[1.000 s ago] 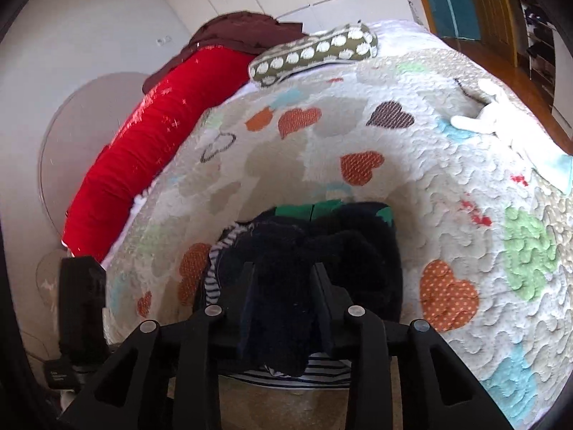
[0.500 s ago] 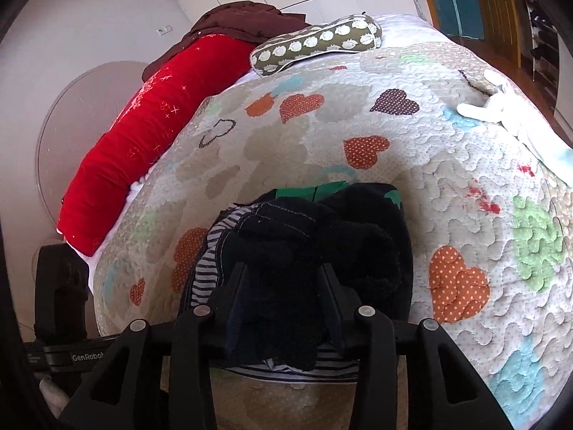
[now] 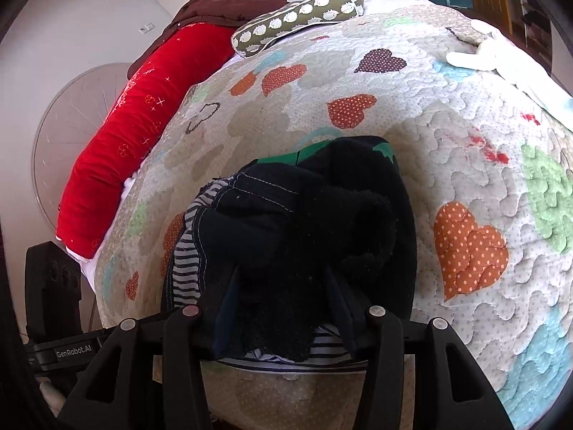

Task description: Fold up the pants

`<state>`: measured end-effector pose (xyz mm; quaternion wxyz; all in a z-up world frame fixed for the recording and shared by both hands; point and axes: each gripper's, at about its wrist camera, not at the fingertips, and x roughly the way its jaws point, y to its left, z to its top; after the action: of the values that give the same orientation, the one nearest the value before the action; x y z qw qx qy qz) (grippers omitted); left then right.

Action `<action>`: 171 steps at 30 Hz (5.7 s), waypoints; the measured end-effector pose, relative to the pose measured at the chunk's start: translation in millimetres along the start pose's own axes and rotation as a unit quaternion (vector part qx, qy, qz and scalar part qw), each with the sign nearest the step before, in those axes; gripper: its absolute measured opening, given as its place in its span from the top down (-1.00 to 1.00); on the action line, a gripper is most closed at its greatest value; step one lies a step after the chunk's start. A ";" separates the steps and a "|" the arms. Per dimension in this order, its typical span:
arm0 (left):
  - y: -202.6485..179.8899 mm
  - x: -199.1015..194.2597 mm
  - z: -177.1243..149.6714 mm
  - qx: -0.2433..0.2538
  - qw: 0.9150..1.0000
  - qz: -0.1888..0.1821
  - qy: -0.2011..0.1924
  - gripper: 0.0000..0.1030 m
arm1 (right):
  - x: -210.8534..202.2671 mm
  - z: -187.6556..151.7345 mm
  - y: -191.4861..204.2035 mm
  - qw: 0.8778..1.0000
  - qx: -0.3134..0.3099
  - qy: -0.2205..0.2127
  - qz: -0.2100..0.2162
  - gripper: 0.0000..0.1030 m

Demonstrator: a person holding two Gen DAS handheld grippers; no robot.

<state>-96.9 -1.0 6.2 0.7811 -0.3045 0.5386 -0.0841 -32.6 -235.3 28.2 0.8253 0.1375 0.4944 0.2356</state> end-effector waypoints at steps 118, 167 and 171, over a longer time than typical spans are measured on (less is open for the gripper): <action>-24.5 -7.5 48.9 0.049 0.998 -0.004 -0.038 0.38 | 6.9 23.4 -12.1 0.999 0.006 -0.038 -0.034 0.41; -33.4 13.3 124.8 0.092 0.992 0.068 -0.061 0.63 | 52.5 128.4 -27.6 0.995 0.060 -0.068 -0.044 0.09; -33.2 -15.0 101.8 0.092 0.988 0.074 -0.099 0.32 | 24.2 128.8 5.5 0.993 0.025 -0.111 -0.013 0.09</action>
<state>-5.6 18.5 60.7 0.8593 -0.1978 0.4696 -0.0445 89.2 -217.1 73.6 0.8744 0.1766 0.4072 0.1959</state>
